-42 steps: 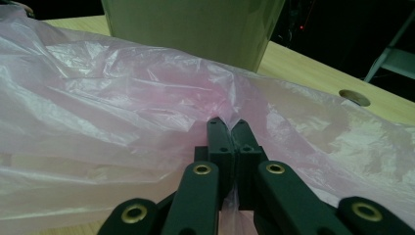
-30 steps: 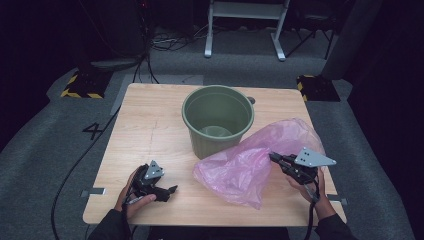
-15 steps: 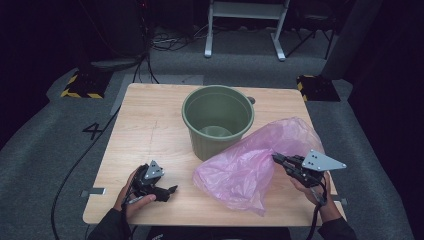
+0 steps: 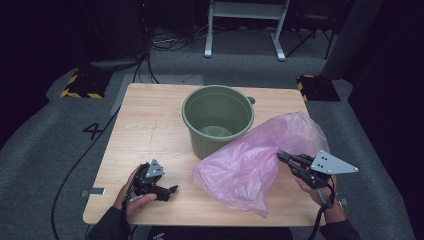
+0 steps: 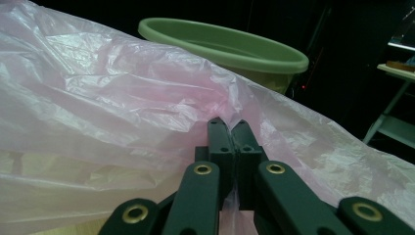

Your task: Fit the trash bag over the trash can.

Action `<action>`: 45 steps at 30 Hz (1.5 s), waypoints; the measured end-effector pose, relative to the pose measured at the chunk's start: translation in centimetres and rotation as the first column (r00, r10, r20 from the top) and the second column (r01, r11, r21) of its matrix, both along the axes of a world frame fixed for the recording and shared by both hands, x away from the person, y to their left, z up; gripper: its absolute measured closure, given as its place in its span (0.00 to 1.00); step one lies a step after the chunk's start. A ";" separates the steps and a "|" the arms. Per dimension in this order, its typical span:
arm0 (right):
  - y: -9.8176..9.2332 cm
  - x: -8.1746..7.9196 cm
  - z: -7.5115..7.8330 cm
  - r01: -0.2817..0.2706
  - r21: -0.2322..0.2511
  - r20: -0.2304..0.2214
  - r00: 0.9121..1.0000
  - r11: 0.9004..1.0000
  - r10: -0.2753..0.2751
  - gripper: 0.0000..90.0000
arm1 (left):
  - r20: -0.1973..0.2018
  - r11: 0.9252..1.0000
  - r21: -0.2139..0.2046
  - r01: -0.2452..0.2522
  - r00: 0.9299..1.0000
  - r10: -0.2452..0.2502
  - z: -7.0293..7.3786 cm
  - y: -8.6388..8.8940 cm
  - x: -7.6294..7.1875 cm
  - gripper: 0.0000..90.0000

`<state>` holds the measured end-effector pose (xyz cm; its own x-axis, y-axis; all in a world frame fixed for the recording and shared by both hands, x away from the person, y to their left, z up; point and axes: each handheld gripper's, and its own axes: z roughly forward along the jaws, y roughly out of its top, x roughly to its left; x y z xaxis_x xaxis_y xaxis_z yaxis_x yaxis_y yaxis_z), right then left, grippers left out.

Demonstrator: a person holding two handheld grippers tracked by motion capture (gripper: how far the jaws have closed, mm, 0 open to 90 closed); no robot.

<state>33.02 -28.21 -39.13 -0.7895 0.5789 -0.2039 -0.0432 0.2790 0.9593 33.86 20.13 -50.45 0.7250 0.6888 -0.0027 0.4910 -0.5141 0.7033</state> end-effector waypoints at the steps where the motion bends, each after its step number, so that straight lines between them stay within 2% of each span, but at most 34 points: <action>1: 0.0 -0.1 0.2 -0.001 0.002 0.007 1.000 1.000 0.001 1.00 | -0.004 1.000 -0.002 0.000 1.000 0.000 0.0 -0.1 0.1 0.08; 8: -0.1 -0.5 1.2 -0.001 0.031 0.034 0.999 1.000 0.000 1.00 | -0.005 1.000 0.000 0.000 1.000 0.000 0.0 -0.2 0.3 0.06; 20: 0.5 -0.5 2.7 -0.004 0.050 0.072 0.997 0.999 0.000 1.00 | -0.005 1.000 0.001 0.001 1.000 -0.001 0.0 -0.2 0.3 0.06; 26: 0.2 -1.4 4.1 -0.008 0.065 0.107 0.994 0.998 0.001 1.00 | -0.006 1.000 -0.001 -0.001 1.000 0.001 0.0 -0.2 0.3 0.06; 34: -0.1 -1.1 4.9 0.042 0.076 0.123 0.991 0.996 -0.051 1.00 | -0.005 1.000 0.000 -0.001 1.000 0.001 0.0 -0.2 0.3 0.06; 40: 0.0 0.0 5.4 0.084 0.088 0.122 0.988 0.993 -0.094 1.00 | -0.005 1.000 0.003 0.007 1.000 -0.007 0.0 -0.1 0.3 0.07; 43: 0.3 0.5 5.8 0.112 0.075 0.132 0.984 0.991 -0.121 1.00 | 0.000 1.000 -0.008 -0.010 1.000 0.010 0.1 -0.1 0.2 0.17; 44: 0.4 0.8 5.9 0.125 0.073 0.133 0.982 0.990 -0.133 1.00 | -0.002 0.999 -0.015 -0.031 1.000 0.031 0.4 -0.1 0.3 0.21; 45: 0.4 1.0 5.9 0.130 0.073 0.131 0.982 0.989 -0.139 1.00 | 0.002 0.999 -0.019 -0.029 1.000 0.029 0.5 0.0 0.3 0.20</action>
